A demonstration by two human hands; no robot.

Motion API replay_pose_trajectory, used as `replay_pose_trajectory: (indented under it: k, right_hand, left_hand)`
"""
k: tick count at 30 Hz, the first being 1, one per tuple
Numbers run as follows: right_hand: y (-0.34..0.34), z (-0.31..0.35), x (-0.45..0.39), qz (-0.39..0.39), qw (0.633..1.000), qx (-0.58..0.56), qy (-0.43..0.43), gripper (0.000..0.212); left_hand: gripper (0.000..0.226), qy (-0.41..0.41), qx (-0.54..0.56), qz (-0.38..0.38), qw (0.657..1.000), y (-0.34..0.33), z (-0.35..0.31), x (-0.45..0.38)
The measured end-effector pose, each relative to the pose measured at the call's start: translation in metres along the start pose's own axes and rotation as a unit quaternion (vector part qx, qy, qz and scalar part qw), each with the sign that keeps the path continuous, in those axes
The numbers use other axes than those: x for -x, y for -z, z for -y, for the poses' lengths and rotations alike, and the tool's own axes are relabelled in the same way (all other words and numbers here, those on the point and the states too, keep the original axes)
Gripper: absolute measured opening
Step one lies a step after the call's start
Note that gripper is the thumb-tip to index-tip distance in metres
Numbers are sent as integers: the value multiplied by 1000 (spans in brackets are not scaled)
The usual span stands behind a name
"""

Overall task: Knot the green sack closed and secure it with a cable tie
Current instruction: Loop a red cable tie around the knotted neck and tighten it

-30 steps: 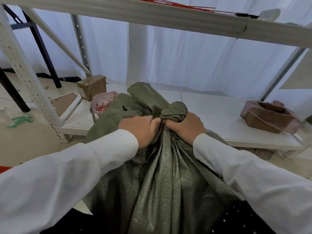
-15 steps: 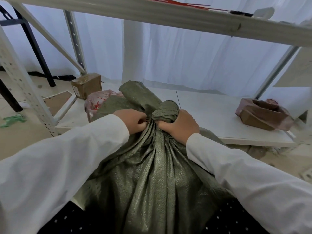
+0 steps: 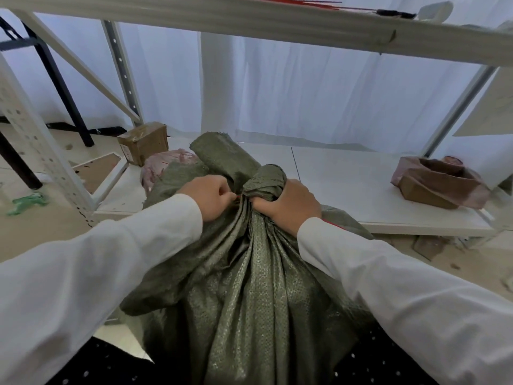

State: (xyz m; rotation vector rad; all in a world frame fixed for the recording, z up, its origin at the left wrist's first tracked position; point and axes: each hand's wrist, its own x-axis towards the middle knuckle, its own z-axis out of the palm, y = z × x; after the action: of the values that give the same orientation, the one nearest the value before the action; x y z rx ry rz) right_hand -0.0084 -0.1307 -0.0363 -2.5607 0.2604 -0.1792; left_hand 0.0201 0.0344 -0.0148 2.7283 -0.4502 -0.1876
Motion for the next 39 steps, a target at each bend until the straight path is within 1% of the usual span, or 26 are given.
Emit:
replay_pose_trajectory:
  k: [1, 3, 4, 6, 8, 11, 13, 15, 17, 20, 22, 24, 26, 27, 30, 33, 36, 39]
  right_hand:
    - [0, 1, 0, 0, 1000, 5, 1, 55]
    - [1, 1, 0, -1, 1000, 10, 0, 58]
    - [0, 1, 0, 0, 1000, 9, 0, 60]
    - [-1, 1, 0, 4, 1000, 5, -2, 61]
    - [0, 1, 0, 8, 1000, 4, -6, 60]
    - [1, 1, -1, 14, 1000, 14, -17, 62]
    - [1, 1, -3, 16, 999, 20, -19, 58]
    - [1, 0, -5, 22, 999, 19, -16, 55]
    - [1, -2, -8, 37, 999, 12, -13, 54]
    - [2, -5, -8, 55, 998, 4, -4, 51]
    - [3, -8, -11, 64, 998, 0, -1, 51]
    - [3, -9, -13, 72, 997, 0, -4, 59]
    - [4, -9, -14, 74, 997, -1, -3, 73]
    - [4, -10, -14, 77, 997, -3, 1, 75]
    - [7, -11, -13, 88, 996, -12, 15, 63]
    - [10, -12, -14, 117, 993, -11, 17, 66]
    - [17, -14, -14, 144, 989, -19, 5, 59]
    - [20, -17, -12, 168, 985, -24, 7, 55]
  left_hand:
    - [22, -6, -54, -1, 999, 2, -6, 3]
    - [19, -39, -180, -30, 982, -1, -25, 9]
    - [16, -53, -216, -46, 974, -3, -34, 12]
    - [13, -49, -226, -49, 972, -5, -44, 17]
    - [16, -31, -178, -45, 983, -6, -45, 21]
    - [16, -35, -110, -41, 992, -20, -46, 27]
    - [16, -19, -31, -4, 999, -28, -44, 26]
    - [20, 7, 61, 45, 997, -32, -38, 21]
    - [26, 19, 172, 98, 980, -33, -34, 17]
    - [29, 50, 322, 167, 931, -33, -34, 15]
    - [29, 73, 393, 189, 897, -32, -34, 14]
    - [29, 84, 448, 198, 868, -32, -34, 14]
    - [28, 91, 485, 207, 845, -34, -33, 14]
    - [27, 94, 500, 214, 834, -35, -32, 14]
    - [22, 105, 519, 234, 815, -35, -29, 13]
    - [22, 115, 506, 246, 819, -35, -30, 13]
    - [24, 113, 488, 249, 829, -37, -35, 15]
    - [25, 107, 486, 256, 829, -40, -42, 18]
